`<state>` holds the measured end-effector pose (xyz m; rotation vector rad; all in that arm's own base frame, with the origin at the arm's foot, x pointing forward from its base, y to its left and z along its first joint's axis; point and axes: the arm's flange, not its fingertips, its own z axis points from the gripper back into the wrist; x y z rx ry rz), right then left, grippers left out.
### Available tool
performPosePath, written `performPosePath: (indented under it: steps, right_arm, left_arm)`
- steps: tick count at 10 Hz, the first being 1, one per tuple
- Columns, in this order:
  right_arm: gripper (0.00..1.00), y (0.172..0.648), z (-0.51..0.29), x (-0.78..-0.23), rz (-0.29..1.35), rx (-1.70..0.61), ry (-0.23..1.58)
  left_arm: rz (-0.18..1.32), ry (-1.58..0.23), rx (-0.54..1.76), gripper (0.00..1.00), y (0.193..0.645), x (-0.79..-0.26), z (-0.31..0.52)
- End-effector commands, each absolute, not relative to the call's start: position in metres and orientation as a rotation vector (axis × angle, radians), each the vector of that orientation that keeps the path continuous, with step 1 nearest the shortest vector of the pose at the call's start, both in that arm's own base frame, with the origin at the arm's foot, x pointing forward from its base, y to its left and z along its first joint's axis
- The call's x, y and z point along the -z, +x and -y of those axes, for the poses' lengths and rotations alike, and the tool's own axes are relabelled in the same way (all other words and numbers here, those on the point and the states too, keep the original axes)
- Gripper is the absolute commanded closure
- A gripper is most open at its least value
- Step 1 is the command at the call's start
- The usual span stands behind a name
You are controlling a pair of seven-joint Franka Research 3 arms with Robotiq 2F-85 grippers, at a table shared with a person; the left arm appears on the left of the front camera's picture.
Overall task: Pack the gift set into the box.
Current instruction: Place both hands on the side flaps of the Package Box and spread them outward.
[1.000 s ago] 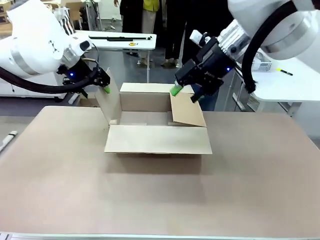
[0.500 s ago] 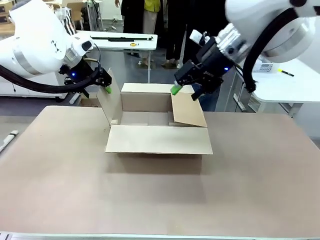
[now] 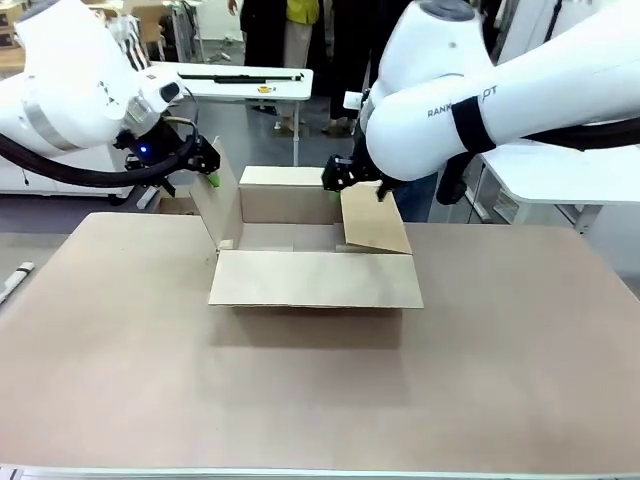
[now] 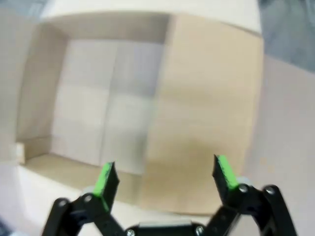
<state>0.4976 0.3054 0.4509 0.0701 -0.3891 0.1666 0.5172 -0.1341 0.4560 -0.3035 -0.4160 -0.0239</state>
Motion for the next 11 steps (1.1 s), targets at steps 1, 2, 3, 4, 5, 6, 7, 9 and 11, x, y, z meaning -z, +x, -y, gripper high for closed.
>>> performPosePath:
  steps: [1,2,3,4,5,6,7,9,11]
  right_arm:
    - [0.0,0.545,-0.381,-0.446,0.294,-0.112,-0.088]
    - [0.0,0.546,-0.379,-0.441,0.283,-0.107,-0.104]
    - [0.0,0.548,-0.378,-0.434,0.261,-0.113,-0.101]
    - [0.0,0.552,-0.378,-0.43,0.264,-0.102,-0.099]
    - [0.0,0.556,-0.38,-0.423,0.257,-0.1,-0.132]
    - [0.0,0.558,-0.383,-0.418,0.261,-0.11,-0.18]
    - [0.0,0.559,-0.382,-0.415,0.256,-0.109,-0.193]
    - [0.0,0.562,-0.371,-0.404,0.234,-0.089,-0.235]
    - [0.0,0.562,-0.361,-0.4,0.238,-0.066,-0.271]
  left_arm:
    - [0.414,-0.292,0.012,0.0,0.516,-0.458,0.134]
    - [0.414,-0.292,0.012,0.0,0.516,-0.458,0.134]
    - [0.414,-0.292,0.012,0.0,0.516,-0.458,0.134]
    - [0.414,-0.292,0.012,0.0,0.516,-0.458,0.134]
    - [0.414,-0.292,0.012,0.0,0.516,-0.458,0.134]
    - [0.414,-0.292,0.012,0.0,0.516,-0.458,0.134]
    - [0.414,-0.292,0.012,0.0,0.516,-0.458,0.134]
    - [0.414,-0.292,0.012,0.0,0.516,-0.458,0.134]
    - [0.414,-0.292,0.012,0.0,0.516,-0.458,0.134]
